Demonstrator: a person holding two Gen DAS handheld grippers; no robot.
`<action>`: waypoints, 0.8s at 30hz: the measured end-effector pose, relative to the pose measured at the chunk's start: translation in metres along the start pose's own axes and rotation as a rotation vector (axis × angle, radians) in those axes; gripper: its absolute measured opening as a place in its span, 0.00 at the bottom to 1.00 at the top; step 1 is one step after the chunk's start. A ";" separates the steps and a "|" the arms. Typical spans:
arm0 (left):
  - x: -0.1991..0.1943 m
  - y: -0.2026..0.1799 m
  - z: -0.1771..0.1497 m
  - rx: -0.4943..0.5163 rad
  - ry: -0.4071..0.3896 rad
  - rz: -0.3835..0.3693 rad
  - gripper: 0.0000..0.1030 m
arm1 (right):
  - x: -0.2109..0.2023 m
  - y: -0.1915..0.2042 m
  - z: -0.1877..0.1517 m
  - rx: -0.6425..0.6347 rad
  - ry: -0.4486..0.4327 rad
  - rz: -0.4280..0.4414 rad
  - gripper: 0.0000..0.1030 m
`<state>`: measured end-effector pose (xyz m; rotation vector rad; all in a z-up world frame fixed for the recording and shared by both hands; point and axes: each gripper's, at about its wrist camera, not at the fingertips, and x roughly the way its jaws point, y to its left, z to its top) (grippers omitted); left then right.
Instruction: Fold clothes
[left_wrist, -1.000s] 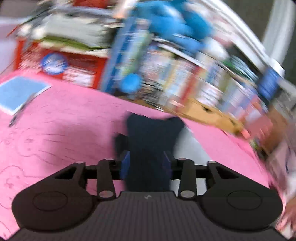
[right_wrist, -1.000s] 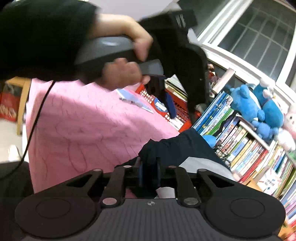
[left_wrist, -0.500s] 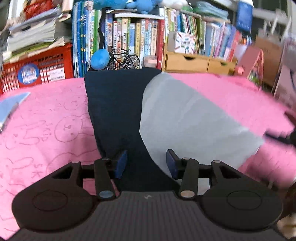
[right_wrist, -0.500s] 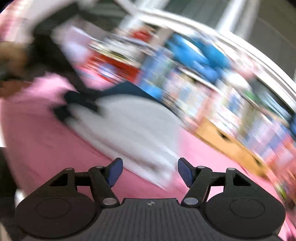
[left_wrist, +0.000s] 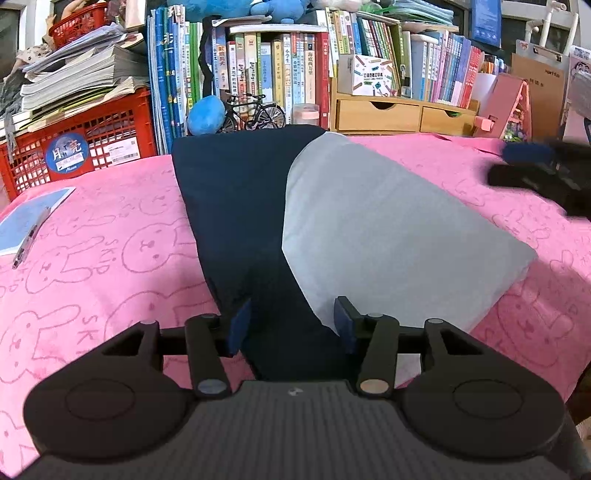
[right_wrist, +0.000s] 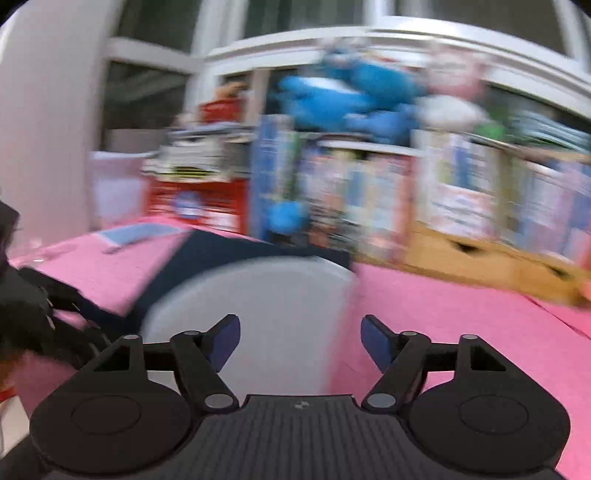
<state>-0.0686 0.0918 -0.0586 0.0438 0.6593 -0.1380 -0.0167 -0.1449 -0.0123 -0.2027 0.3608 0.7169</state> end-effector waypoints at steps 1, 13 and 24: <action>0.000 0.000 -0.001 -0.003 -0.005 0.000 0.47 | 0.021 0.005 0.012 -0.011 0.020 0.051 0.77; -0.005 0.028 -0.012 -0.147 -0.081 -0.105 0.48 | 0.249 0.058 0.052 -0.063 0.336 0.142 0.91; -0.005 0.029 -0.017 -0.153 -0.101 -0.119 0.51 | 0.168 0.025 0.048 0.061 0.215 0.157 0.95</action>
